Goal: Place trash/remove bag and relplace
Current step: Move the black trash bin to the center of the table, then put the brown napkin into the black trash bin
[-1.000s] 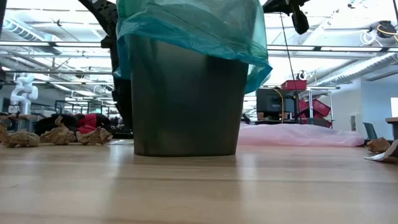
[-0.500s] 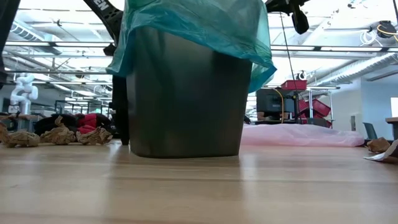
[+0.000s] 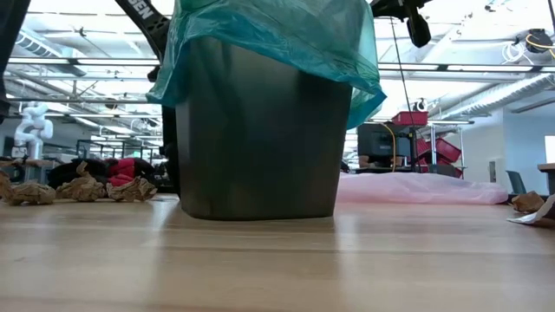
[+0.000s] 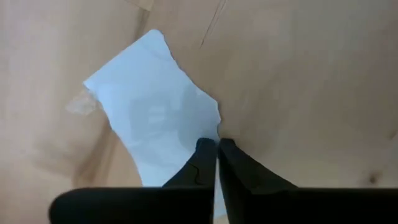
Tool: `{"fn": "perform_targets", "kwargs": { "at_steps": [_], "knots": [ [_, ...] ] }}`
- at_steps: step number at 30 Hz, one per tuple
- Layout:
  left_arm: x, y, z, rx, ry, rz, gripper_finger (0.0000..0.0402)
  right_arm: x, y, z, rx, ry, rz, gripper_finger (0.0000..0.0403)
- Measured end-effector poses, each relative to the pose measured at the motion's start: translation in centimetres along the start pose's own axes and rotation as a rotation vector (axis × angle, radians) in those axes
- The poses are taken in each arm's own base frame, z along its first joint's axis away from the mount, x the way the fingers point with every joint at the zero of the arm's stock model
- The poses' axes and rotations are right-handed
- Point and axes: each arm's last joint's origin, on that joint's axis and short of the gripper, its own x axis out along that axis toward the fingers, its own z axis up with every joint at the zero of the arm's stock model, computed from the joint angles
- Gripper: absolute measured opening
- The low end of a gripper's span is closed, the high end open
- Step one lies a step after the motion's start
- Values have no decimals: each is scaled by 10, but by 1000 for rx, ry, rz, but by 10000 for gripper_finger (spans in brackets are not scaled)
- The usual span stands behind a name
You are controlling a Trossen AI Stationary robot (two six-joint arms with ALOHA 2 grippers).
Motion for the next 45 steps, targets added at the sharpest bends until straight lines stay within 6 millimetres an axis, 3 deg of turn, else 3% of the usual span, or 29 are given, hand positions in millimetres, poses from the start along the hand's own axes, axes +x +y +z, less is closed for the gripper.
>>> {"fn": "perform_targets", "kwargs": {
  "at_steps": [5, 10, 18, 23, 31, 38, 45],
  "knots": [
    [-9, 5, -2, -16, -23, -20, 2, 0, 0, 0, 0, 0, 0, 0],
    [-32, 14, -8, -71, -62, -17, 1, 0, 0, 0, 0, -2, 1, 0],
    [-59, 24, -33, -260, 50, -77, 1, 0, 1, 1, 2, -7, 7, 0],
    [-53, 22, -38, -391, 107, -337, 14, 0, 1, 1, 3, -10, 9, 0],
    [-52, 17, -51, -351, 208, -322, 80, 0, 2, 2, 6, -18, 17, 0],
    [-49, 17, -58, -309, 242, -185, 153, 0, 2, 2, 2, -23, 21, 0],
    [-29, 14, -68, -262, 261, -219, 189, 0, 2, 3, 1, -29, 25, 0]
  ]
}}
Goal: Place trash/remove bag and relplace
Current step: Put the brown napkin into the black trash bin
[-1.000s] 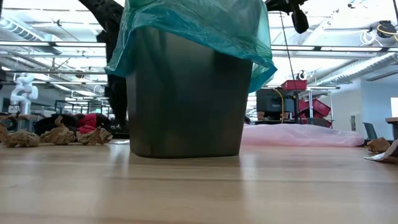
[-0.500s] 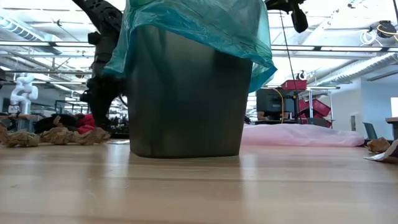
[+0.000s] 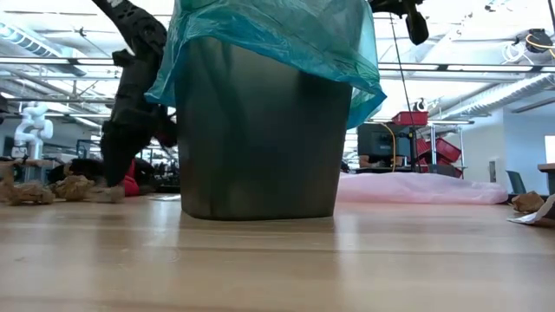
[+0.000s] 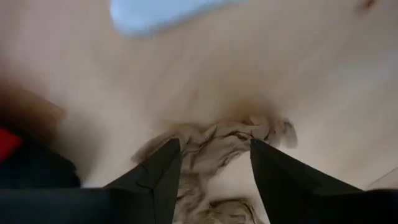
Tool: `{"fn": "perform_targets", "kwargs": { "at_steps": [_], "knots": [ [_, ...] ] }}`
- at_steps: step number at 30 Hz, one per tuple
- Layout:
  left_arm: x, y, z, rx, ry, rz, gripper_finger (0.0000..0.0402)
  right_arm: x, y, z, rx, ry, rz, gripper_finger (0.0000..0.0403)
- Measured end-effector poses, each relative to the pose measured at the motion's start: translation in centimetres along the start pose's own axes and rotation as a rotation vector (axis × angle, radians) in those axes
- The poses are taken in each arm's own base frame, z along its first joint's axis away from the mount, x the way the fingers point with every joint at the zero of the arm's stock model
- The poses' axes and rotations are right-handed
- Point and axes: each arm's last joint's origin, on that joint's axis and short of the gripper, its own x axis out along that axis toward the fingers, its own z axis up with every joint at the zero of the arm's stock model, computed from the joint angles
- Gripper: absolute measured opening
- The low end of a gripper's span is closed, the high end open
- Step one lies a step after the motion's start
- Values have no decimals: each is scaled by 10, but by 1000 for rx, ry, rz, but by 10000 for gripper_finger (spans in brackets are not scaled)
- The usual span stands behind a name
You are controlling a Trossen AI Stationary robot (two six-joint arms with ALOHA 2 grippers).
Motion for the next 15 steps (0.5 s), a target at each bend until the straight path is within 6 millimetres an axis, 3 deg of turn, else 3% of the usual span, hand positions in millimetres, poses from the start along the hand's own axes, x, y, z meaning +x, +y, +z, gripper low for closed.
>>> {"fn": "perform_targets", "kwargs": {
  "at_steps": [4, 7, 11, 15],
  "knots": [
    [18, 5, -7, -14, 67, 9, 186, 0, 0, 0, 1, -5, 5, 0],
    [28, 8, -9, -15, 72, 15, 163, 0, 0, 0, 1, -5, 4, 0],
    [30, 9, -10, 23, 72, 17, 94, 0, 1, 1, 1, -6, 6, 0],
    [21, 4, -4, 54, 54, -7, 12, 0, 1, 1, -4, -10, 9, 0]
  ]
}}
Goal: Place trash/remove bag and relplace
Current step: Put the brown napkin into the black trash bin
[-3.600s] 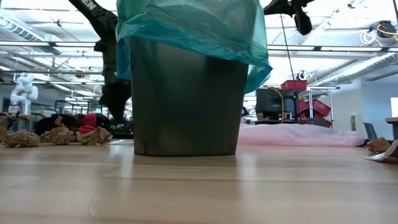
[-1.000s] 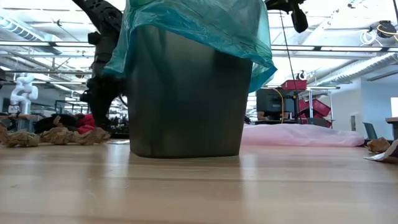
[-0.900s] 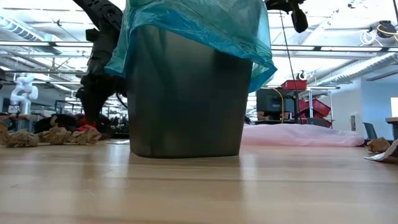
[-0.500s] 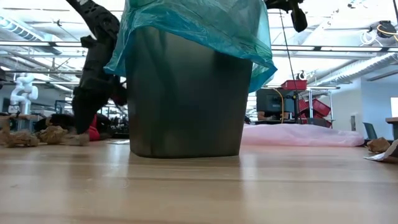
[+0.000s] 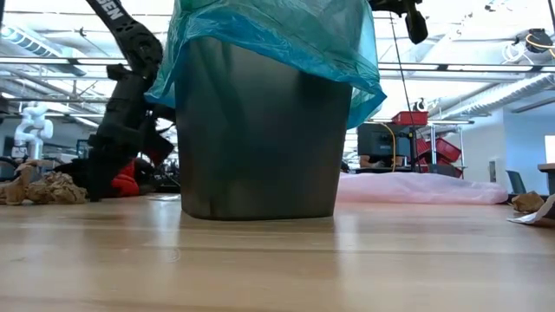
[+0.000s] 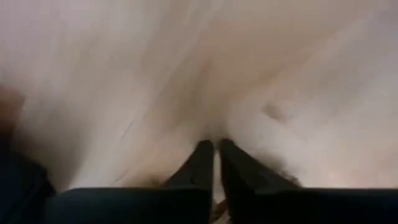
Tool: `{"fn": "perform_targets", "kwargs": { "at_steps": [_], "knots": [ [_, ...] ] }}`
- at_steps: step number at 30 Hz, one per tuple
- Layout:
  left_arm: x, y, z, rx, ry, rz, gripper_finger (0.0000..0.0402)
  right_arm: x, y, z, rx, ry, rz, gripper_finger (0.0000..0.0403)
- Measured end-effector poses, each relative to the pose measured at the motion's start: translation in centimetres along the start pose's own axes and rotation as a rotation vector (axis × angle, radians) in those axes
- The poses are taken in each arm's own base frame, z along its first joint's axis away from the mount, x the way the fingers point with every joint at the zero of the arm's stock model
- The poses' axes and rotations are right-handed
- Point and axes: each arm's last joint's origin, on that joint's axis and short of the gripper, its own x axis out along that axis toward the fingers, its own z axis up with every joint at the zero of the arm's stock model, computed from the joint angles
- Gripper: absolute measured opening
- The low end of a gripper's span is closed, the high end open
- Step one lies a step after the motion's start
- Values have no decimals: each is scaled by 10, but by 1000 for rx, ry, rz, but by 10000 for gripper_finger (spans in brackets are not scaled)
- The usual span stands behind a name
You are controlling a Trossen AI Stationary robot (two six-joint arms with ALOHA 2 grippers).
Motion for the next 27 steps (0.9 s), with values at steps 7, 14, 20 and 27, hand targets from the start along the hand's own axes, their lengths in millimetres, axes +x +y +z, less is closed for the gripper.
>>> {"fn": "perform_targets", "kwargs": {
  "at_steps": [7, 14, 20, 27],
  "knots": [
    [-56, -14, 2, -7, -65, 16, 2, 0, 0, 0, -20, -1, 0, 0],
    [-106, -19, -39, -303, -115, 55, 1, 0, 1, 0, -36, 8, 22, 0],
    [-101, -17, -69, -501, -119, 42, 2, 0, 1, 0, -53, 12, 26, 0],
    [-84, -14, -78, -528, -63, 61, 62, 0, 1, 0, -67, 26, 43, 0]
  ]
}}
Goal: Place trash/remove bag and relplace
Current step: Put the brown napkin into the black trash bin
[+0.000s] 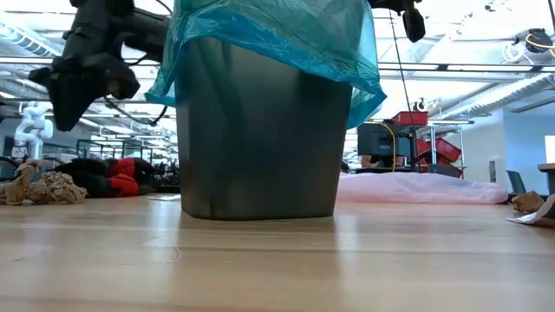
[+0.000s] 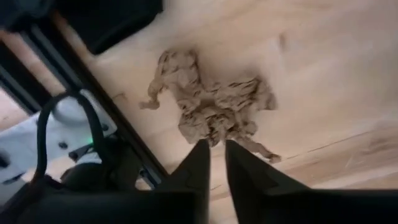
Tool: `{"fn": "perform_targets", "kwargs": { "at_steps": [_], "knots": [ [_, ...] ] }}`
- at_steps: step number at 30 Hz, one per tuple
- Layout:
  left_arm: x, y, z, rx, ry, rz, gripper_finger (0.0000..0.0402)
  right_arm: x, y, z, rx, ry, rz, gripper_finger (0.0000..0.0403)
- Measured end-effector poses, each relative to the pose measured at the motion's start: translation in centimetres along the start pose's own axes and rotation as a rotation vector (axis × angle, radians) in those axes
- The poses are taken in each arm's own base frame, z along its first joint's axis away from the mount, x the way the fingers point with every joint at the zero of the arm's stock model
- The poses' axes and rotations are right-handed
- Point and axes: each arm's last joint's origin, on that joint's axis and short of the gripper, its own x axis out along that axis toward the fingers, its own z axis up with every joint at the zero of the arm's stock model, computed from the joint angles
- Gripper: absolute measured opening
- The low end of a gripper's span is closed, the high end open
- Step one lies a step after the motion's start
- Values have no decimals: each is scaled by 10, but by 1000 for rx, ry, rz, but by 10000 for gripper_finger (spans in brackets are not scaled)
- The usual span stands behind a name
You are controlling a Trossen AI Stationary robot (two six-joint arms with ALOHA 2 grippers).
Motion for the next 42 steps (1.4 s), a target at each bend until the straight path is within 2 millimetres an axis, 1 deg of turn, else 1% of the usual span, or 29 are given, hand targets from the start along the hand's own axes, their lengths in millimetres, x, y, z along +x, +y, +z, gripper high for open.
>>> {"fn": "perform_targets", "kwargs": {
  "at_steps": [5, 7, 8, 10, 14, 20, 24, 32, 34, 39, 42],
  "knots": [
    [22, 4, -1, -55, 62, 2, 136, 0, 0, 0, 0, 2, 2, 0],
    [32, 5, -1, -82, 77, 0, 162, 0, 0, 0, 0, 1, 2, 0],
    [34, 4, 0, -108, 87, 0, 172, 0, 0, 0, 0, 1, 2, 0],
    [34, 0, 5, -101, 49, -44, 187, 0, 0, 0, -3, 4, 4, 0],
    [37, -6, 13, -97, 0, -70, 204, 0, 1, 0, -4, 15, 22, 0],
    [45, -6, 22, -121, 26, -9, 215, 0, 1, 0, -7, 16, 24, 0],
    [52, -13, 30, -94, 43, -25, 215, 0, 1, -1, -7, 19, 29, 0],
    [67, -24, 32, -73, 103, 12, 215, 0, 1, -1, -7, 30, 44, 0],
    [74, -24, 32, -69, 124, 19, 215, 0, 1, -1, -7, 30, 44, 0],
    [100, -25, 28, -54, 194, -11, 213, 0, 1, -1, -14, 30, 45, 0],
    [110, -28, 24, -51, 212, -21, 192, 0, 1, -1, -24, 30, 45, 0]
  ]
}}
